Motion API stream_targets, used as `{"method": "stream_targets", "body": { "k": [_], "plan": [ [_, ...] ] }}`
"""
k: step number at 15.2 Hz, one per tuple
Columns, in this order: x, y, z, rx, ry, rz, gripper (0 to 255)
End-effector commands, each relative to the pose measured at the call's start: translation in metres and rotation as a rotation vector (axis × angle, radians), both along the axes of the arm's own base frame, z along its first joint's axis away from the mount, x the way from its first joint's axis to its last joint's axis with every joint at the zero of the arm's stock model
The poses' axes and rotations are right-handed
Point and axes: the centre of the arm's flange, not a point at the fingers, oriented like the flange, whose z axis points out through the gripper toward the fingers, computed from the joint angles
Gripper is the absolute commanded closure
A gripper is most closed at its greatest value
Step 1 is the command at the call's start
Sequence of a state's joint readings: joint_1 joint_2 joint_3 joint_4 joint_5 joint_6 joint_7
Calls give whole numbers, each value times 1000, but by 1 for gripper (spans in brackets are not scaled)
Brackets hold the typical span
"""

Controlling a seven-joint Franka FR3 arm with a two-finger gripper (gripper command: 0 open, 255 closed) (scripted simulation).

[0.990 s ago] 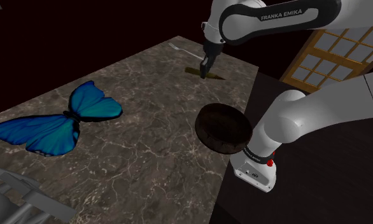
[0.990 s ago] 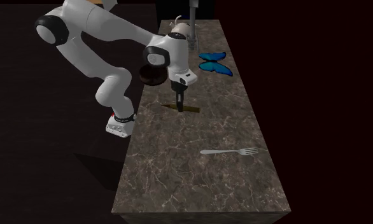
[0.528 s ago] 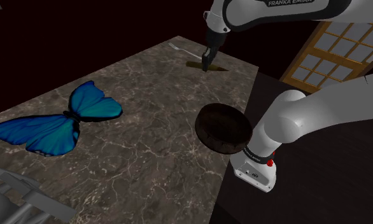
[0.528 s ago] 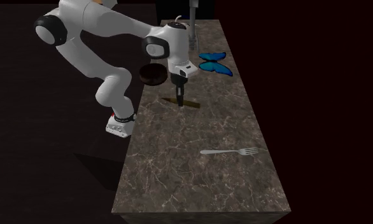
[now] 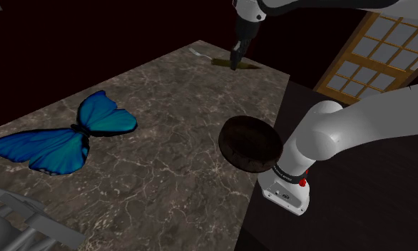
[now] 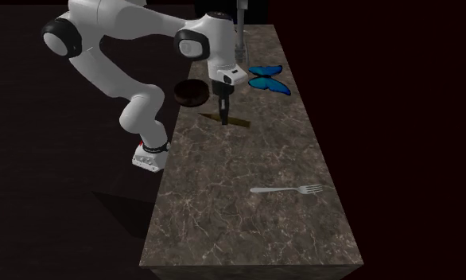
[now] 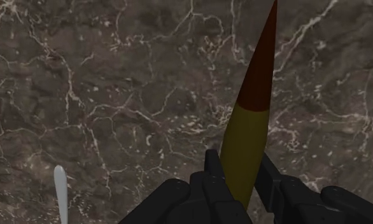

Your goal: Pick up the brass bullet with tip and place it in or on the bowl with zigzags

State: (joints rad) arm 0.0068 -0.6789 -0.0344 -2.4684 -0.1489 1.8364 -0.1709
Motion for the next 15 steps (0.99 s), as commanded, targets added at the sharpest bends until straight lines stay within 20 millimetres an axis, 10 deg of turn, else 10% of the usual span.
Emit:
{"method": "stream_targets", "body": {
  "k": [1, 8, 15],
  "plan": [
    [1, 0, 10, 0, 0, 0, 255],
    [1, 0, 47, 0, 0, 0, 255],
    [-61, 68, 49, 0, 0, 0, 255]
  ]
}}
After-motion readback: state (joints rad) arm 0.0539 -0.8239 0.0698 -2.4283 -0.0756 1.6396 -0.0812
